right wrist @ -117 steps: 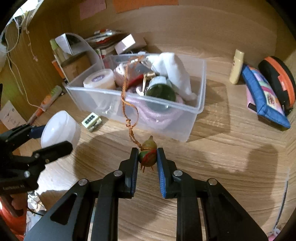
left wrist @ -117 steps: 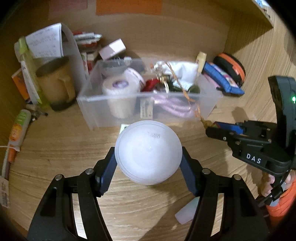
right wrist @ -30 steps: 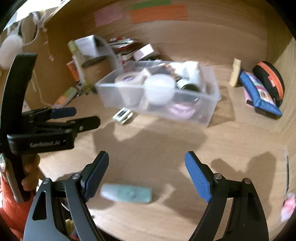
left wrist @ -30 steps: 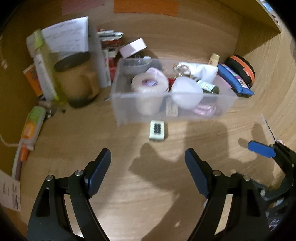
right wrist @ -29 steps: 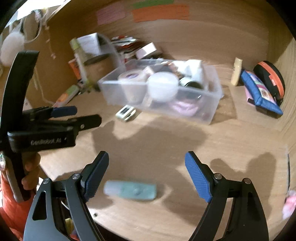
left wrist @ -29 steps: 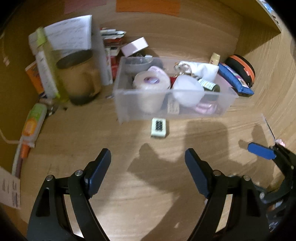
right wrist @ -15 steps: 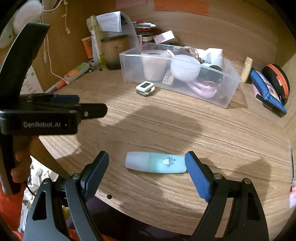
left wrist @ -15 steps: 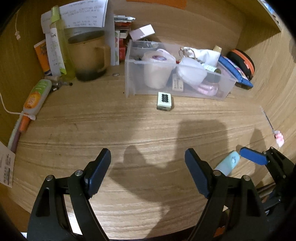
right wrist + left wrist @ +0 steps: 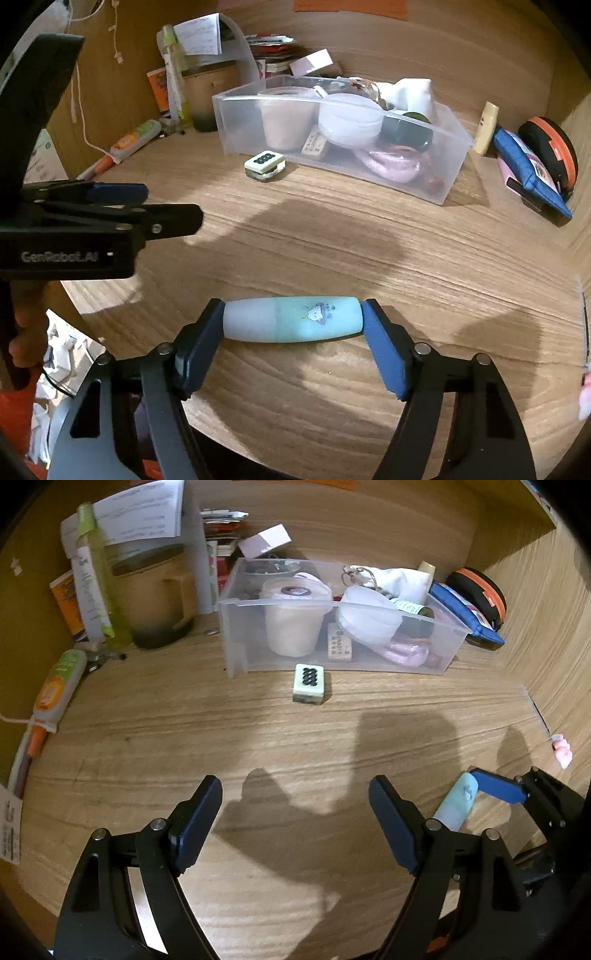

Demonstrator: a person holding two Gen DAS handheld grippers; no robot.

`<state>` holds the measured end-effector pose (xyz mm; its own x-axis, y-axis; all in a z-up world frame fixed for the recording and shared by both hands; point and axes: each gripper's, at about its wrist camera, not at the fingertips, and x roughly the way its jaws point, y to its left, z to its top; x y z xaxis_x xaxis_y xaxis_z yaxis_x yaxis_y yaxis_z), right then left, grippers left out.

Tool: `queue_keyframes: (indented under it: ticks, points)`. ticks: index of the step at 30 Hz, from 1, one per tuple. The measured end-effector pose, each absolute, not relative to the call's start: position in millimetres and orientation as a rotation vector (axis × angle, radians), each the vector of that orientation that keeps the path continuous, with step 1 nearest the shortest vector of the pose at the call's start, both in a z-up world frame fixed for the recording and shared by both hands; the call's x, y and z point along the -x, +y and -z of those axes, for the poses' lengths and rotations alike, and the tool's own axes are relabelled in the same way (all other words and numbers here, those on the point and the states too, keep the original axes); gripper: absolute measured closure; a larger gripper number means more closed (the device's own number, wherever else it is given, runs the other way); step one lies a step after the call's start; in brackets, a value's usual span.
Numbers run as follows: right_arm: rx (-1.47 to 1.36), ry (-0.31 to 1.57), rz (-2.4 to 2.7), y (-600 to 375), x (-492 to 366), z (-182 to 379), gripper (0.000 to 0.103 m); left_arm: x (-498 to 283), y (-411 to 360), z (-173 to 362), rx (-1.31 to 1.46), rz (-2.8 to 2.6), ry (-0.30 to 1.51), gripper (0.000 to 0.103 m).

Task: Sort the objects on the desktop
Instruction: 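Grasp the white domino tile with the left tool while the right tool holds the tube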

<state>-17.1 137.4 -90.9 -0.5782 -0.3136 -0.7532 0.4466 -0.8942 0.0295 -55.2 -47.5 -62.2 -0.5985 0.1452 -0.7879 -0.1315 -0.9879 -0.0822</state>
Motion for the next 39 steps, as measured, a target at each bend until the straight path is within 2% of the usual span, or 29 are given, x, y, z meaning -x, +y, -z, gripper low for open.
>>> queue_keyframes:
  ticks: [12,18,22,27,30,35,39]
  points:
    - [-1.065,0.155,2.498,168.9,46.1,61.6,0.031,120.0,-32.6,56.0,1.401,-2.605,-0.080,0.026]
    - [-1.054,0.112,2.490,179.4,61.5,56.4,0.031,148.1,-20.2,68.6,1.465,-2.601,-0.050,0.035]
    - [-1.051,0.107,2.480,181.4,65.0,56.4,0.031,157.6,-15.1,74.8,1.489,-2.608,-0.012,0.045]
    - [-1.054,0.113,2.465,180.3,70.3,56.3,0.031,161.8,-12.2,78.7,1.491,-2.613,0.020,0.046]
    - [-1.049,0.116,2.463,178.2,73.2,55.4,0.031,162.1,-11.6,79.9,1.480,-2.621,0.040,0.052]
    - [-1.049,0.097,2.464,177.5,76.3,55.3,0.031,159.5,-9.8,81.3,1.467,-2.637,0.112,0.076]
    - [-1.055,0.085,2.469,177.3,78.2,54.8,0.031,154.3,-7.9,82.5,1.453,-2.638,0.157,0.079]
